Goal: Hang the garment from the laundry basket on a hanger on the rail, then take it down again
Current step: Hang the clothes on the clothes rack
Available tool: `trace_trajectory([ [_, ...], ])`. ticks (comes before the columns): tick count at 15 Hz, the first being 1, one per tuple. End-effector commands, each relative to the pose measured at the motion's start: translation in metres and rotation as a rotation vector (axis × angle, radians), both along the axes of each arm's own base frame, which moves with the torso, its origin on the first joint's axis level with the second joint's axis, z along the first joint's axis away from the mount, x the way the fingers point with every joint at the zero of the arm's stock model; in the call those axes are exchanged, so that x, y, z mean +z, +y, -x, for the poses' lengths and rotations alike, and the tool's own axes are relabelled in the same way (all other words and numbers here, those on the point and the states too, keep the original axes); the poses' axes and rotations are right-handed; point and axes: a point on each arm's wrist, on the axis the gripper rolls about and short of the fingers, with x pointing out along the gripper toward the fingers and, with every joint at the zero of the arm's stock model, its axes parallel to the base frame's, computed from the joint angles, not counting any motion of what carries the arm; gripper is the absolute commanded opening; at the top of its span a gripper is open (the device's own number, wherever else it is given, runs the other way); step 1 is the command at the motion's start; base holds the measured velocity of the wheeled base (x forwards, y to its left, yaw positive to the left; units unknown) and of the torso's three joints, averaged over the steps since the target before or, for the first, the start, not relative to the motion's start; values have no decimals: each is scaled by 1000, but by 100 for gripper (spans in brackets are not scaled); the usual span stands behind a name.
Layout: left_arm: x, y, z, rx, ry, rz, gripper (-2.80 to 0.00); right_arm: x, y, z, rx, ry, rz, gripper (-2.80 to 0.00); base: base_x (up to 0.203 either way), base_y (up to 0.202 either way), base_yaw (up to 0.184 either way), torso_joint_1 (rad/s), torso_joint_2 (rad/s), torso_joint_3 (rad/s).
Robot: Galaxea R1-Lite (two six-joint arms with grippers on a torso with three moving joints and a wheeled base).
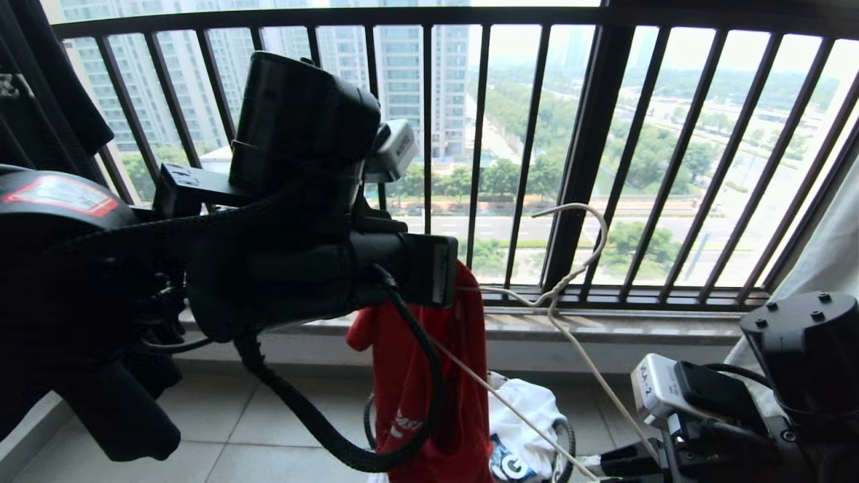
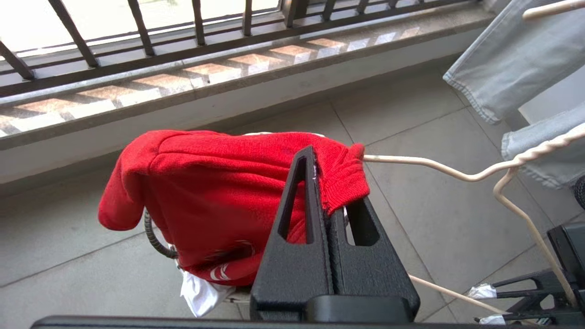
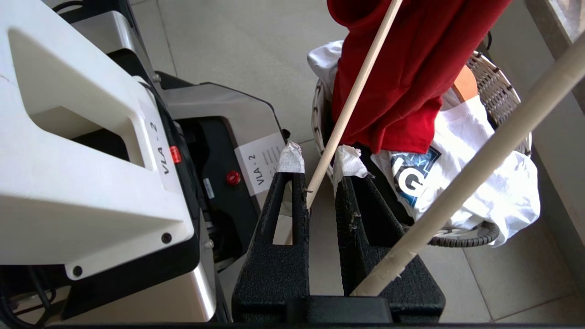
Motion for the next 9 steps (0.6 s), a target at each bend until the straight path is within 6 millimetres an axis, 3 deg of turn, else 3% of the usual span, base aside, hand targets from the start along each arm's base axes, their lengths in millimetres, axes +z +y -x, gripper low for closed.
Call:
trace_trajectory([
  [1, 0, -1, 5, -15, 1, 2, -280, 2, 1, 2, 25, 3, -19, -280, 0, 0, 0, 0, 0, 0],
  [4, 7, 10, 2, 20, -21, 15, -280, 7, -6, 2, -16, -11, -36, -280, 0, 0, 0, 0, 0, 0],
  [9, 22, 46, -32, 220, -96, -12, -280, 7, -8, 1, -24, -22, -29, -280, 0, 0, 0, 0, 0, 0],
])
